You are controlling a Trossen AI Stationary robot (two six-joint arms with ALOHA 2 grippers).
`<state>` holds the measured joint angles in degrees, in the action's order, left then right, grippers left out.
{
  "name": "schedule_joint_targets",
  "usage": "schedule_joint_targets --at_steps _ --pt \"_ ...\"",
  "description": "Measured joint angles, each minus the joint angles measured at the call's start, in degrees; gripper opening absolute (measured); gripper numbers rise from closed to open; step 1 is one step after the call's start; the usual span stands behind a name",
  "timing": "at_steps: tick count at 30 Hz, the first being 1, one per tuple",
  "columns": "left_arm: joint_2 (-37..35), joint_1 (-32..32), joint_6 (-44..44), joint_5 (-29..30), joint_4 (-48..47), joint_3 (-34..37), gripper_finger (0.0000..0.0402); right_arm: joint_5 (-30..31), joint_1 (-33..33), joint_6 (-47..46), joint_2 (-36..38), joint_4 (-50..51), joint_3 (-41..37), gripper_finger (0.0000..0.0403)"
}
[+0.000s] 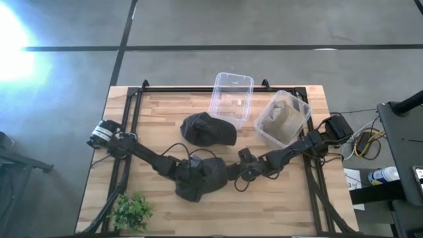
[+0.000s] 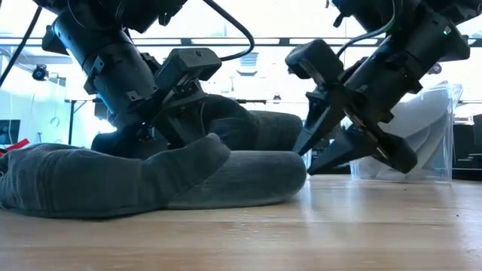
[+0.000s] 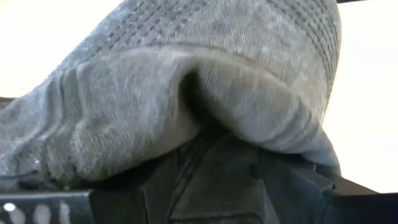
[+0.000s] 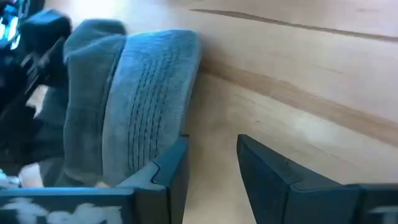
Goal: Pick & Place hat
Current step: Put the bottom black cap into the left transparent bin
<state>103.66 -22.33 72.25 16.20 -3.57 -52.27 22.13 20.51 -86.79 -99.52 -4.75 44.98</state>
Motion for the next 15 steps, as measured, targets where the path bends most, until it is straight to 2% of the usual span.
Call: schedule_joint_targets --at_steps 6,10,15 --pt "0.0 0.1 0.2 -0.6 -0.2 0.0 0.0225 1.8 0.3 -5.2 0.8 9.7 0.3 0.0125" --pt "0.0 0.1 0.2 -1.0 -0.7 0.0 0.0225 1.4 0.4 -5.3 1.7 9.9 0.3 0.013" --pt "0.0 0.2 0.2 -1.3 -1.2 0.1 0.0225 5.6 0.7 -5.3 4.2 9.0 0.5 0.0134"
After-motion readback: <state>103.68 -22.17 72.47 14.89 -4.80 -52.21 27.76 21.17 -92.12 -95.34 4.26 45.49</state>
